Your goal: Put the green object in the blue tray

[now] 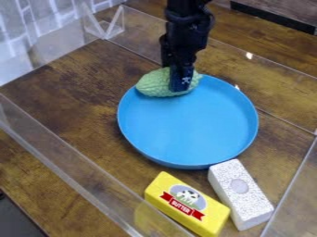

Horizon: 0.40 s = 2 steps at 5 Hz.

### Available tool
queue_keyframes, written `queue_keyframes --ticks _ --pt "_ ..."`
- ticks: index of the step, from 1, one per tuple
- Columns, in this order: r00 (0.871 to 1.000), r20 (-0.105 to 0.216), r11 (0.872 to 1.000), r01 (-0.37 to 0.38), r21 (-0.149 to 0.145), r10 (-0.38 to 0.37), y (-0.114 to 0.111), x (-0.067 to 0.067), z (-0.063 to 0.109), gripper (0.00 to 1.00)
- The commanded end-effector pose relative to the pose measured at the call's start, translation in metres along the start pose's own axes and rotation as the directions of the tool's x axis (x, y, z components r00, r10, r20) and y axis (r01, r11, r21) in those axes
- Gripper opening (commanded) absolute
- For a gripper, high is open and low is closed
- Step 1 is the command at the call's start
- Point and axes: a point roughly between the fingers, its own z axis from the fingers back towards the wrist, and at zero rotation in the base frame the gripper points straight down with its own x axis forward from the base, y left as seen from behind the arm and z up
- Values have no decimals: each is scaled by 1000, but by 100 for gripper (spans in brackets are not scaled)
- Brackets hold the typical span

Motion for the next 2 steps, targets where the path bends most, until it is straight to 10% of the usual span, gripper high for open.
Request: queue_keyframes --ticks 1,2 --pt "1000 28 999 -14 34 13 3 9 19 0" --pt "1000 23 999 -21 34 21 -4 14 27 0"
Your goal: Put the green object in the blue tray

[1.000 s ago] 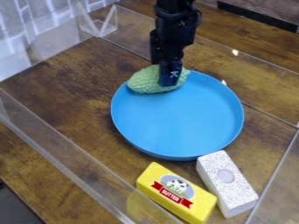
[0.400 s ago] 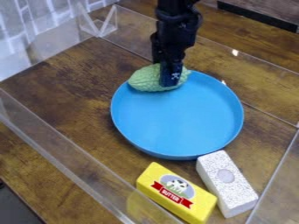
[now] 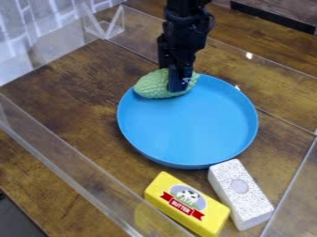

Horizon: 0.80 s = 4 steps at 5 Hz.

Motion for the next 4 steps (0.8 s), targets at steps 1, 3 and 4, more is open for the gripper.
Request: queue_keyframes --ticks 1,3,4 --pt "998 62 999 -2 54 -2 -1 19 36 0" --pt "998 65 999 -9 45 6 -15 26 45 0" --pt "997 74 999 -19 38 16 -22 29 45 0"
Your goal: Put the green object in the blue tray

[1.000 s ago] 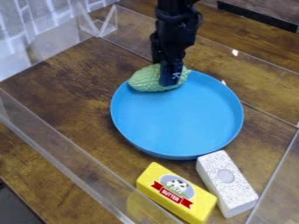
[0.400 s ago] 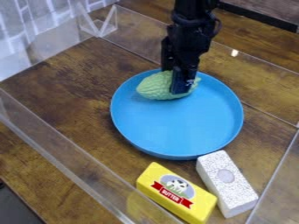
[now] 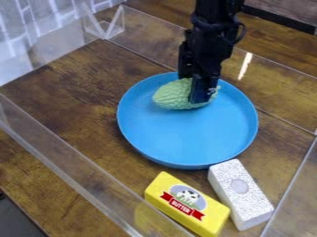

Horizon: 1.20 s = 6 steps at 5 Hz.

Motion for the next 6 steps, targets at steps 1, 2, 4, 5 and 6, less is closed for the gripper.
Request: queue_keyframes --ticks 1,2,4,5,6 --pt "994 107 999 -16 48 11 -3 12 35 0" --pt "993 115 999 -28 40 23 -8 12 28 100" --pt "991 128 999 -40 23 37 -14 15 9 100" --pt "990 134 999 -49 13 47 -15 15 -2 100" --pt "988 140 998 -63 1 62 -16 15 -12 100"
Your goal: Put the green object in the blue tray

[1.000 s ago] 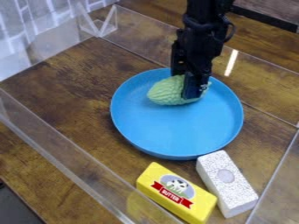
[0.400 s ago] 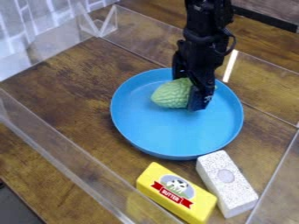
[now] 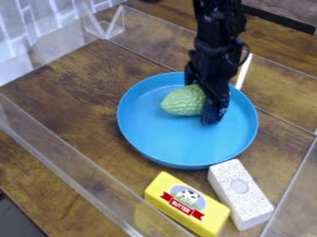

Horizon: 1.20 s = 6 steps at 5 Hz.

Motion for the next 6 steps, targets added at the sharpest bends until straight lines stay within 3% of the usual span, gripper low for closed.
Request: queue_keyframes --ticks 1,2,3,6 --pt "999 33 1000 -4 8 3 0 4 0 100" --pt "999 37 1000 -17 -3 17 -1 3 -7 100" --pt "999 38 999 -34 -13 35 -2 1 -11 0" --pt "994 9 993 -105 -47 105 -5 -4 -3 0"
